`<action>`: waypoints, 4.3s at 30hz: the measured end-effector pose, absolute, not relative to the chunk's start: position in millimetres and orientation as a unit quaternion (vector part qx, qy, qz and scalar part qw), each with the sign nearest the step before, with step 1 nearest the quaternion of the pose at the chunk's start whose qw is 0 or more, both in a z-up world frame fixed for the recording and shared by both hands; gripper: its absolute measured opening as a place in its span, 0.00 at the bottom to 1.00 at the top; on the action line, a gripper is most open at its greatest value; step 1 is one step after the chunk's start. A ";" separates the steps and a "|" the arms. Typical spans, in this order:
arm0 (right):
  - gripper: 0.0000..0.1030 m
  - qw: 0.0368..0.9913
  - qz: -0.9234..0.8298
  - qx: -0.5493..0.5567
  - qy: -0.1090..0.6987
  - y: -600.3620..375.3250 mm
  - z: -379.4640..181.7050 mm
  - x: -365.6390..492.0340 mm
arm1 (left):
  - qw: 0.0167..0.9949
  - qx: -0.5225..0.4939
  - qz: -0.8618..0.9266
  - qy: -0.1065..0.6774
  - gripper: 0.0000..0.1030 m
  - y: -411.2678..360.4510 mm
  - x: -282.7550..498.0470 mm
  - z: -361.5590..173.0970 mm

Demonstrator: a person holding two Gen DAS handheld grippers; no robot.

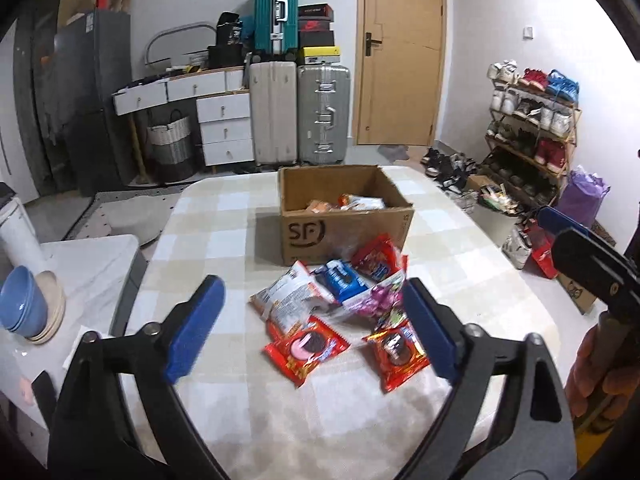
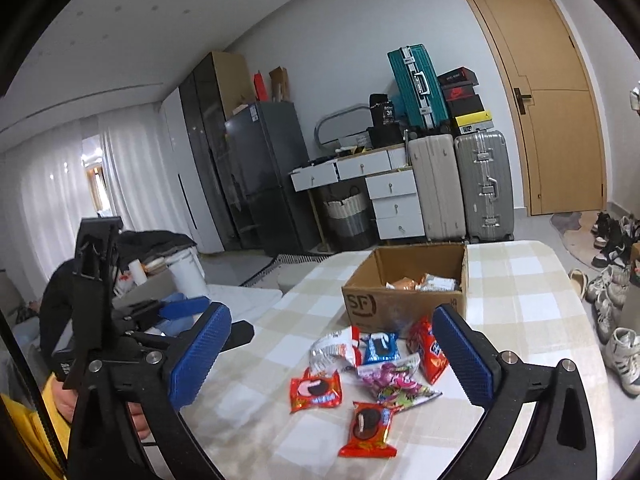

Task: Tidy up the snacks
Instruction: 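Move both tools back toward the remaining snacks, then grasp red Oreo pack with right tool while left tool grasps another red Oreo pack, then lift both red Oreo packs and carry them over the cardboard box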

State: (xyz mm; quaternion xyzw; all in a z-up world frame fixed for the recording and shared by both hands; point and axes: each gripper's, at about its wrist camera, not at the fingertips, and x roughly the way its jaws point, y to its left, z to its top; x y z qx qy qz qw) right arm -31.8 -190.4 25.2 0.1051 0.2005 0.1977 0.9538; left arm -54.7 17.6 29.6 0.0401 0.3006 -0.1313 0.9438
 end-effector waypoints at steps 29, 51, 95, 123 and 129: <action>0.97 0.876 0.185 0.110 0.432 -166.2 -151.7 54.0 | 0.893 0.010 -0.126 0.432 0.99 40.6 22.5 -117.7; 0.42 0.882 0.165 0.034 0.440 -142.9 -155.8 58.4 | 0.877 0.010 -0.122 0.465 0.99 37.7 32.6 -144.1; 0.42 0.889 0.214 0.147 0.376 -199.2 -145.9 42.9 | 0.851 0.022 -0.129 0.508 0.42 0.3 49.7 -160.4; 0.42 0.933 0.213 0.110 0.270 -208.2 -3.2 41.1 | 0.920 0.035 -0.178 0.347 0.42 12.8 12.8 -7.9; 0.42 0.941 0.224 0.090 0.238 -203.9 44.4 59.9 | 0.925 0.041 -0.192 0.325 0.42 9.7 28.2 26.9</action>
